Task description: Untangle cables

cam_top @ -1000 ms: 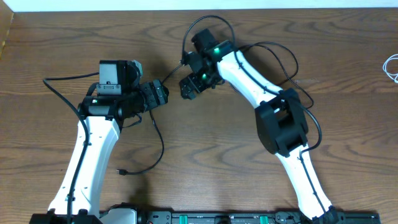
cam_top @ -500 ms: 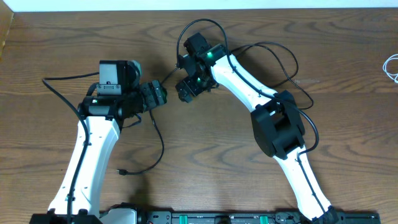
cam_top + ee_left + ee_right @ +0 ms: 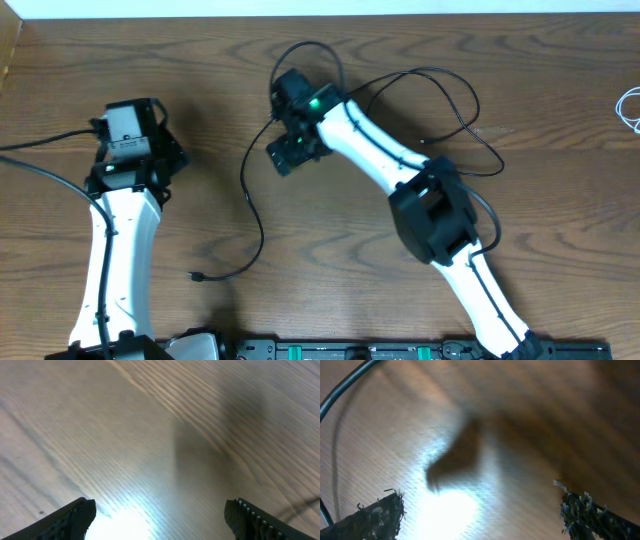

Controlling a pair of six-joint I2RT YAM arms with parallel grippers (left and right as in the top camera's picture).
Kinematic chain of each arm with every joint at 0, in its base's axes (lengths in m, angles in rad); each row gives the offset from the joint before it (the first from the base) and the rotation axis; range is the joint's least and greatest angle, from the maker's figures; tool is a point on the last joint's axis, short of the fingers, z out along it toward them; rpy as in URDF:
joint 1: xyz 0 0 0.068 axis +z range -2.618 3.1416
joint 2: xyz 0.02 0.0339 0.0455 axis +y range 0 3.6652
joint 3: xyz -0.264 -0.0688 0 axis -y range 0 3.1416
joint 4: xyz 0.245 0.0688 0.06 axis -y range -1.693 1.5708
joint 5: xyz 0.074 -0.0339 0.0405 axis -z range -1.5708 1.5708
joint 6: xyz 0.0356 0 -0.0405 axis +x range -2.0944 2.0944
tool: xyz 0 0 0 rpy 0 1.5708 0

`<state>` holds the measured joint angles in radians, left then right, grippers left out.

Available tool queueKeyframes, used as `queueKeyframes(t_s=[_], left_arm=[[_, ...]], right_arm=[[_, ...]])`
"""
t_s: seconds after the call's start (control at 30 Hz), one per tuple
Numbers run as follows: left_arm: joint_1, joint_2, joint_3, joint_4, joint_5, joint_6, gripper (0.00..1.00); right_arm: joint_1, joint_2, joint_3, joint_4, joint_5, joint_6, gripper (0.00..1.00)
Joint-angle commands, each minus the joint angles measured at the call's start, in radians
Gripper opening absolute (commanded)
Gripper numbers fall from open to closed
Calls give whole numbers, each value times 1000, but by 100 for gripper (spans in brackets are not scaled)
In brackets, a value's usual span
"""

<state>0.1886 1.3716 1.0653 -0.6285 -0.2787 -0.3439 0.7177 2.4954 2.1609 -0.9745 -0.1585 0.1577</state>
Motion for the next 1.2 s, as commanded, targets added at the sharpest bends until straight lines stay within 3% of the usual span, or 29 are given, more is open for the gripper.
queueKeyframes(t_s=[0.0, 0.23, 0.6, 0.97, 1.17], left_arm=[[35, 11, 19, 10, -45, -14, 87], [46, 59, 19, 32, -45, -13, 87], [46, 60, 19, 58, -45, -14, 87], [46, 60, 19, 61, -45, -14, 87], [46, 60, 19, 66, -45, -14, 87]], right_arm=[[71, 1, -1, -6, 128, -5, 99], [153, -53, -1, -34, 283, -18, 99], [170, -94, -1, 5, 272, -80, 99], [240, -96, -1, 46, 273, -386, 99], [257, -96, -1, 75, 273, -402, 99]])
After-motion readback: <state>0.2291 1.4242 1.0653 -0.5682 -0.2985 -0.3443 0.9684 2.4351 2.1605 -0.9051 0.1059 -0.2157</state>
